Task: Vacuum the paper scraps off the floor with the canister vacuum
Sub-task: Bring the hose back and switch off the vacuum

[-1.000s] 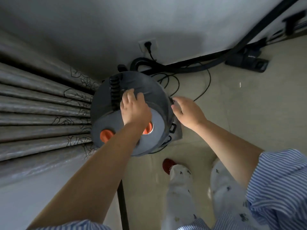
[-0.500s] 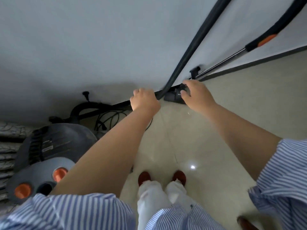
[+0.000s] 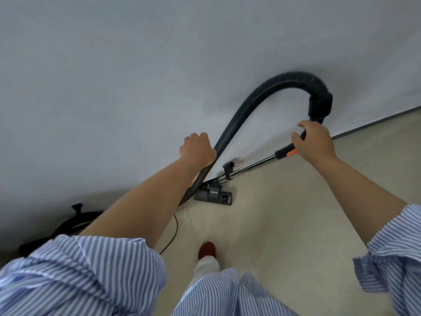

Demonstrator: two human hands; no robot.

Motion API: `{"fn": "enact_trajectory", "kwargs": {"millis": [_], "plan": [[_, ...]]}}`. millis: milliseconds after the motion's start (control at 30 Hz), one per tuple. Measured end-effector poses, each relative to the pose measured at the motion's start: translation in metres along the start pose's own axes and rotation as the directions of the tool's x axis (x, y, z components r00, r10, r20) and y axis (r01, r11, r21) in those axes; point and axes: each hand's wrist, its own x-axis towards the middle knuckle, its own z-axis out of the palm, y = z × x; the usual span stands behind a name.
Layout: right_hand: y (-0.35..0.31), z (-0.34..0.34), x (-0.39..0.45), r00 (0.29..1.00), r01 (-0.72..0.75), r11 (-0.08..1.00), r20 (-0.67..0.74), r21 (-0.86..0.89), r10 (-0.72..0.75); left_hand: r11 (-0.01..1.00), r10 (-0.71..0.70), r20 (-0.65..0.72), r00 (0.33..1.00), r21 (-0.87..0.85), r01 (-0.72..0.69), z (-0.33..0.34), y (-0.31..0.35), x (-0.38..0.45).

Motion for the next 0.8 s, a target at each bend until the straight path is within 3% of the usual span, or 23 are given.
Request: {"fn": "enact_trajectory", "kwargs": {"millis": [100,167,267,433,667,800], "plan": [[0.010,-0.021,0.027,0.987,-0.028,1.000,-0.155,0.012,0.030,0.998,0.021,-0.012,1.000,-0.052,-0.022,-0.017,0.030,0.026],[0.020,-0.033,0.048,0.981,-0.089,0.992,-0.166,0.093,0.103,0.995,0.033,-0.009,0.999,-0.094,-0.034,-0.021,0.050,0.043],[0.040,-0.040,0.080,0.977,-0.213,0.957,0.038,0.198,0.210,0.986,0.057,0.006,0.998,-0.157,-0.056,-0.014,0.075,0.059],[0.074,-0.033,0.122,0.957,-0.231,0.886,0.260,0.403,0.131,0.947,-0.002,-0.027,1.000,-0.321,-0.007,-0.009,0.114,0.086],[0.096,-0.023,0.154,0.849,-0.251,0.798,0.521,0.548,-0.090,0.916,-0.040,-0.027,0.999,-0.400,0.026,-0.008,0.145,0.126],[0.100,-0.019,0.144,0.775,-0.163,0.838,0.593,0.520,-0.218,0.901,-0.049,-0.019,0.999,-0.433,0.036,-0.004,0.139,0.137]]}}
